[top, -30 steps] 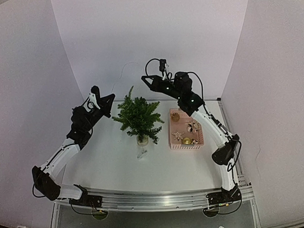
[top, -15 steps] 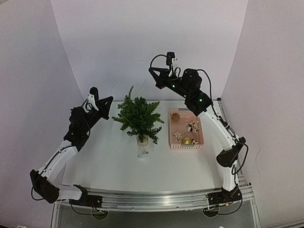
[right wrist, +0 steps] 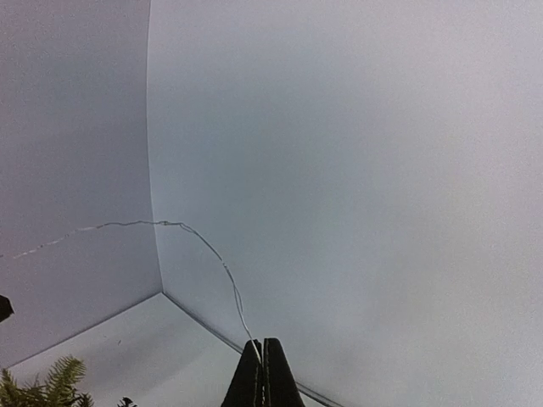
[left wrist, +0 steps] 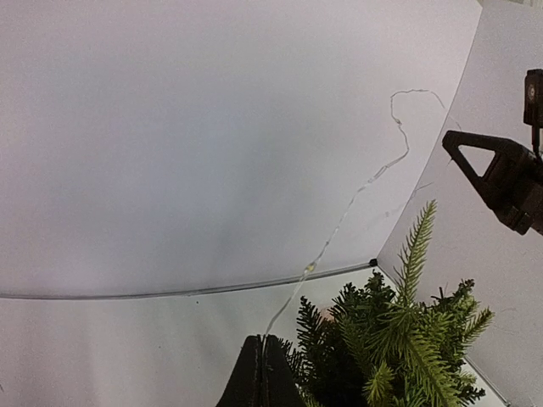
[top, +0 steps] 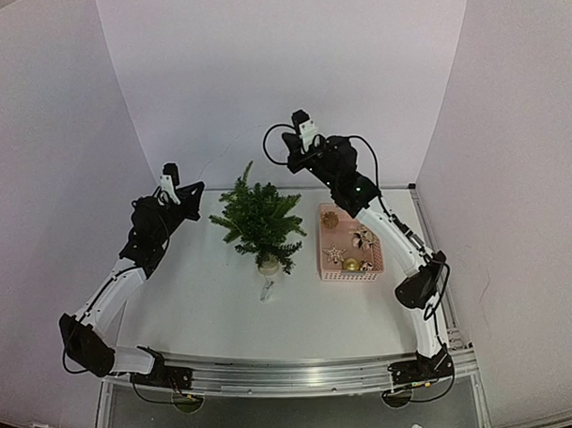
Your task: Decorate the small christmas tree
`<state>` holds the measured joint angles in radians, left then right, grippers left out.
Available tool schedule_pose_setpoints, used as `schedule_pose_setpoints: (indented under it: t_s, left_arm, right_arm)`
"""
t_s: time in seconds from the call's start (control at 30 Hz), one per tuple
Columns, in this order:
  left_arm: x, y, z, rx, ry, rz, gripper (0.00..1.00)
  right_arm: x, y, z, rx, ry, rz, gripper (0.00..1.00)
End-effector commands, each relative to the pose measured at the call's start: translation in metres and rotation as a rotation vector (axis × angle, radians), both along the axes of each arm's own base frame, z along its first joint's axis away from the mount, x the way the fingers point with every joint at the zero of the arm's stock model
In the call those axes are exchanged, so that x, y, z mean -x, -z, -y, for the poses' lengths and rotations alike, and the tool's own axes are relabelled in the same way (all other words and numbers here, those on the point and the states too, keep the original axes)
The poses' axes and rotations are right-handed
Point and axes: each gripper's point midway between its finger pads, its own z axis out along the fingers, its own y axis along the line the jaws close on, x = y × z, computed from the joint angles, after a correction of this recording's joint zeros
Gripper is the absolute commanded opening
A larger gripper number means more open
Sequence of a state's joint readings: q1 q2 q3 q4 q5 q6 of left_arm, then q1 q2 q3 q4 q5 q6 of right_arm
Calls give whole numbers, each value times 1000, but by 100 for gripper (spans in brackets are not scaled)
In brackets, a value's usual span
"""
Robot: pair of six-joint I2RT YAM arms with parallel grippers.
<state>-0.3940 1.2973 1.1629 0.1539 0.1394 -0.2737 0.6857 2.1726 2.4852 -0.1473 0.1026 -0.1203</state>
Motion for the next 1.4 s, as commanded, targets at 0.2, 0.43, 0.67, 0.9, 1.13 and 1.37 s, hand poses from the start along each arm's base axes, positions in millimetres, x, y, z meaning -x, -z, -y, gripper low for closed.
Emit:
schedule_pose_setpoints:
  t_s: [0.2,0.43,0.67,0.9,1.13,1.37]
  left_arm:
    - [-5,-5,14,43,79,-15,0]
    - [-20,12,21,65,81,-71,0]
    - [-27,28,29,57,107,-104,0]
    - [-36,40,34,58,110,-131,0]
    - [-41,57,40,55,132,-171,0]
    - [-43,67,48,53,174,-182,0]
  right_arm:
    - [14,-60,7,-47,-4,188,0]
    - [-14,-12,14,61,88,124,0]
    - [-52,53,38,66,101,-77,0]
    - [-70,104,79,31,130,-303,0]
    - [-44,161,102,95,132,-520,0]
    - [-10,168,113,76,89,-638,0]
